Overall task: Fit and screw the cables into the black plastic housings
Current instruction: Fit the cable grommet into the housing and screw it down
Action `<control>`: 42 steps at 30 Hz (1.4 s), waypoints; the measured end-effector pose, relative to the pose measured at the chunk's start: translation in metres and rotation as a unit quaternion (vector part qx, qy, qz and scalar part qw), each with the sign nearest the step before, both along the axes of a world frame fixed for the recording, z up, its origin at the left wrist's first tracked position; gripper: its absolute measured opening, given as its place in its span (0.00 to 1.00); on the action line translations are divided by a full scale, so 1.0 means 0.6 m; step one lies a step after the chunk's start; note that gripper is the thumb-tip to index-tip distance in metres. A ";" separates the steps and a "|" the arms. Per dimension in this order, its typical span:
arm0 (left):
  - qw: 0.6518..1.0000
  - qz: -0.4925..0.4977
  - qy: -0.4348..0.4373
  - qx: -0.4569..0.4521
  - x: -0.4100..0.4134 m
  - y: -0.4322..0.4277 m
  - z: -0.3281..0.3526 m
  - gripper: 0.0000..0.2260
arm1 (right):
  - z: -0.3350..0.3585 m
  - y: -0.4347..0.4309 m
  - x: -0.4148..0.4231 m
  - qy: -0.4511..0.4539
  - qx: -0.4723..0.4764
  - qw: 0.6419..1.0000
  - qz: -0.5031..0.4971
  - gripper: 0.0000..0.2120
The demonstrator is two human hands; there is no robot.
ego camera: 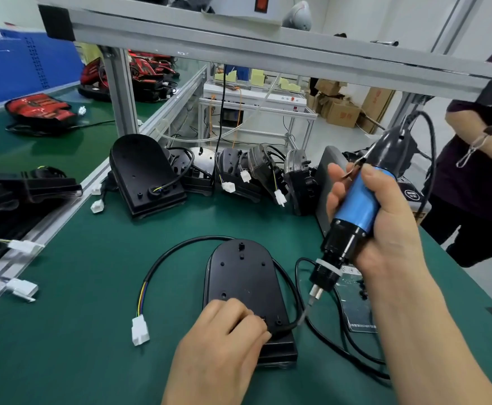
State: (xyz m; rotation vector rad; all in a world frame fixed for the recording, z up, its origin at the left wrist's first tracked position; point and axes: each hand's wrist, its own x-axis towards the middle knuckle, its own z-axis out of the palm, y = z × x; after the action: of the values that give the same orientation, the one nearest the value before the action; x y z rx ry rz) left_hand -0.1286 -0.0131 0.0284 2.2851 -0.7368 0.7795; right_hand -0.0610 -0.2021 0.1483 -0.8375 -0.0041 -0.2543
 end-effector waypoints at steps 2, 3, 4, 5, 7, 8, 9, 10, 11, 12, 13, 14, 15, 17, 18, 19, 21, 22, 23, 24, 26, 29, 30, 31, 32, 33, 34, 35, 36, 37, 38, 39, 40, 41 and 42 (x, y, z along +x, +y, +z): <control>1.000 0.003 0.003 0.001 0.001 -0.001 0.000 0.08 | 0.000 0.014 0.000 -0.020 -0.018 0.999 -0.018 0.11; 1.000 0.004 0.005 0.000 0.001 -0.001 0.000 0.08 | -0.002 0.021 -0.001 -0.028 -0.033 0.999 -0.028 0.11; 1.000 0.005 0.006 -0.001 0.001 -0.001 0.000 0.08 | -0.004 0.028 -0.002 -0.035 -0.054 0.997 -0.041 0.11; 1.000 0.006 0.005 -0.003 0.001 -0.001 -0.001 0.08 | -0.007 0.036 -0.003 -0.041 -0.077 0.995 -0.055 0.09; 1.000 0.007 0.002 -0.007 0.001 -0.002 -0.001 0.08 | -0.012 0.049 -0.006 -0.052 -0.113 0.989 -0.074 0.04; 1.000 0.007 0.000 -0.009 0.001 -0.002 -0.001 0.08 | -0.013 0.056 -0.008 -0.061 -0.123 0.987 -0.079 0.02; 1.000 0.007 -0.001 -0.009 0.001 -0.002 -0.002 0.08 | -0.013 0.060 -0.008 -0.069 -0.131 0.985 -0.084 0.03; 1.000 0.008 -0.001 -0.008 0.002 -0.002 -0.003 0.08 | -0.013 0.064 -0.009 -0.075 -0.139 0.984 -0.088 0.03; 1.000 0.010 0.000 -0.008 0.002 -0.002 -0.003 0.07 | -0.012 0.067 -0.010 -0.078 -0.152 0.981 -0.090 0.03; 1.000 0.011 0.000 -0.008 0.001 -0.002 -0.003 0.07 | -0.011 0.071 -0.010 -0.082 -0.167 0.978 -0.092 0.04; 1.000 0.011 0.000 -0.007 0.001 -0.002 -0.004 0.07 | -0.010 0.073 -0.010 -0.086 -0.182 0.975 -0.094 0.05; 1.000 0.011 0.000 -0.008 0.001 -0.002 -0.004 0.07 | -0.009 0.075 -0.011 -0.087 -0.193 0.973 -0.095 0.06; 1.000 0.010 0.000 -0.009 0.001 -0.002 -0.005 0.07 | -0.009 0.076 -0.011 -0.088 -0.199 0.971 -0.096 0.05; 1.000 0.008 0.000 -0.012 0.001 -0.001 -0.005 0.06 | -0.008 0.079 -0.011 -0.089 -0.199 0.972 -0.092 0.03; 1.000 0.008 0.001 -0.014 0.000 -0.001 -0.005 0.06 | -0.007 0.081 -0.012 -0.089 -0.196 0.973 -0.087 0.04; 1.000 0.008 0.001 -0.015 0.000 -0.001 -0.005 0.06 | -0.007 0.082 -0.012 -0.090 -0.194 0.973 -0.082 0.06; 1.000 0.011 -0.001 -0.016 0.000 -0.001 -0.003 0.06 | -0.005 0.083 -0.013 -0.093 -0.199 0.973 -0.072 0.09; 1.000 0.012 -0.003 -0.015 0.000 -0.002 -0.002 0.06 | -0.005 0.084 -0.013 -0.095 -0.203 0.972 -0.068 0.09; 1.000 0.013 -0.004 -0.015 0.000 -0.002 -0.001 0.07 | -0.005 0.085 -0.013 -0.099 -0.206 0.971 -0.065 0.10; 1.000 0.014 -0.005 -0.016 0.000 -0.003 -0.001 0.07 | -0.005 0.085 -0.014 -0.101 -0.207 0.971 -0.061 0.09; 1.000 0.014 -0.005 -0.017 0.001 -0.003 -0.001 0.07 | -0.004 0.086 -0.014 -0.104 -0.205 0.972 -0.052 0.08; 1.000 0.014 -0.003 -0.016 0.001 -0.003 -0.004 0.07 | -0.004 0.086 -0.013 -0.111 -0.203 0.972 -0.043 0.09; 1.000 0.014 -0.003 -0.015 0.001 -0.003 -0.004 0.07 | -0.003 0.087 -0.013 -0.112 -0.203 0.972 -0.040 0.10; 1.000 0.013 -0.004 -0.015 0.001 -0.003 -0.005 0.06 | -0.004 0.087 -0.013 -0.114 -0.205 0.971 -0.038 0.10; 1.000 0.011 -0.004 -0.016 0.001 -0.003 -0.006 0.06 | -0.003 0.088 -0.013 -0.115 -0.208 0.971 -0.036 0.10; 1.000 0.010 -0.004 -0.018 0.001 -0.002 -0.007 0.05 | -0.003 0.089 -0.013 -0.118 -0.215 0.969 -0.035 0.07; 1.000 0.010 -0.004 -0.021 0.001 -0.002 -0.007 0.05 | -0.002 0.091 -0.014 -0.118 -0.221 0.967 -0.034 0.05; 1.000 0.009 -0.003 -0.023 0.001 -0.002 -0.006 0.04 | -0.002 0.094 -0.013 -0.120 -0.229 0.966 -0.033 0.07; 1.000 0.008 -0.003 -0.024 0.001 -0.002 -0.006 0.04 | -0.001 0.096 -0.013 -0.123 -0.233 0.964 -0.029 0.11; 1.000 0.008 -0.003 -0.025 0.001 -0.003 -0.005 0.03 | -0.002 0.099 -0.013 -0.129 -0.236 0.963 -0.026 0.13; 1.000 0.008 -0.003 -0.025 0.001 -0.003 -0.005 0.04 | -0.001 0.101 -0.013 -0.135 -0.240 0.961 -0.023 0.14; 1.000 0.011 -0.003 -0.024 0.000 -0.003 -0.005 0.04 | -0.002 0.103 -0.014 -0.140 -0.245 0.959 -0.021 0.14; 1.000 0.013 -0.002 -0.022 0.000 -0.004 -0.004 0.05 | -0.002 0.104 -0.014 -0.141 -0.251 0.958 -0.019 0.13; 1.000 0.015 -0.001 -0.020 0.000 -0.004 -0.004 0.06 | -0.002 0.105 -0.015 -0.141 -0.255 0.956 -0.019 0.11; 1.000 0.017 0.001 -0.019 -0.001 -0.004 -0.004 0.06 | -0.003 0.105 -0.015 -0.141 -0.258 0.956 -0.019 0.09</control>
State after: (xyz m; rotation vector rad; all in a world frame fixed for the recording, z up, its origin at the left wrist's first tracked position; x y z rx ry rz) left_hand -0.1290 -0.0154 0.0261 2.2683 -0.6783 0.7995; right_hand -0.0702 -0.1391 0.1463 -1.3154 -0.3348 -0.4165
